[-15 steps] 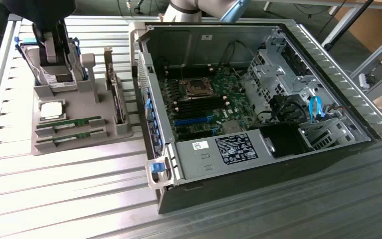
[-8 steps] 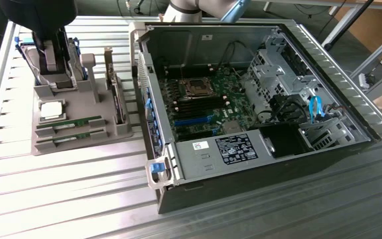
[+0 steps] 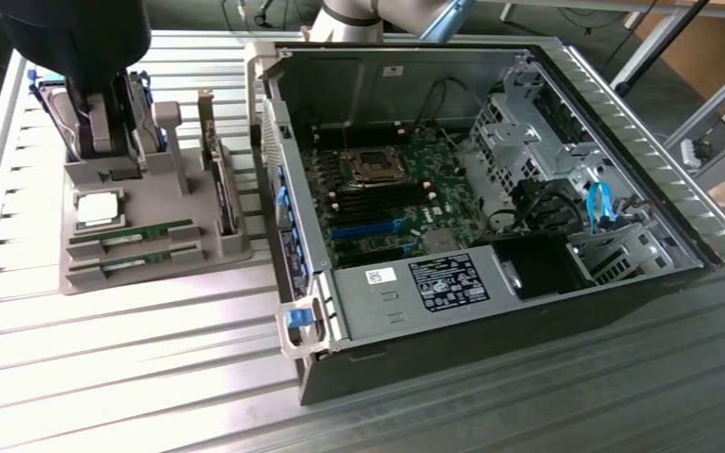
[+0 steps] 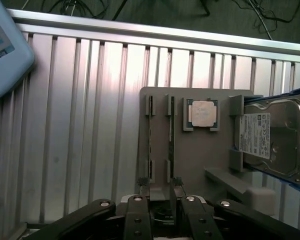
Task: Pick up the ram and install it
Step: 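Pick up the ram and move it above insertion slot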
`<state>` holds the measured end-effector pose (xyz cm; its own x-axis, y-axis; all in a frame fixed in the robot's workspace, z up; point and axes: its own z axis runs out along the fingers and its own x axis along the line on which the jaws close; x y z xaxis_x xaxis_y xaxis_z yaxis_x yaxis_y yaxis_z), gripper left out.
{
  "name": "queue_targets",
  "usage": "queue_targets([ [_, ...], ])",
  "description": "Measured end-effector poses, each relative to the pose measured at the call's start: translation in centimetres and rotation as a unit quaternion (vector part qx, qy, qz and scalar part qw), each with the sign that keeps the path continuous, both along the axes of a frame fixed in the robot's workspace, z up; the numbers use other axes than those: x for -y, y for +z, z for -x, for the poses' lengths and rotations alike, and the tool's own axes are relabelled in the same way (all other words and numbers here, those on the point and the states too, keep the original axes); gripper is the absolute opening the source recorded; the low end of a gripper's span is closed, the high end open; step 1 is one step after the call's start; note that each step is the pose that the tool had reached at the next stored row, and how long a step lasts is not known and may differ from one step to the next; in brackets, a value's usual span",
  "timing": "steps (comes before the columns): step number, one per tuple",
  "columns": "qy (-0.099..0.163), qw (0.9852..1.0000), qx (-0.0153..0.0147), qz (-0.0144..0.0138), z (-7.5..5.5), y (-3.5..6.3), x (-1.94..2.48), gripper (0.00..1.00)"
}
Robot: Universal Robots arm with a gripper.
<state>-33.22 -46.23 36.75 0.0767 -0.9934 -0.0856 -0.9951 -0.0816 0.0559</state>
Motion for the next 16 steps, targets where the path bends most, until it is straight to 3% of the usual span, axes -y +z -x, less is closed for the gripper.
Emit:
queue_targets([
  [16, 0.000, 1.0000, 0.0000, 0.0015, -0.3, -1.41, 0.03, 0.29],
])
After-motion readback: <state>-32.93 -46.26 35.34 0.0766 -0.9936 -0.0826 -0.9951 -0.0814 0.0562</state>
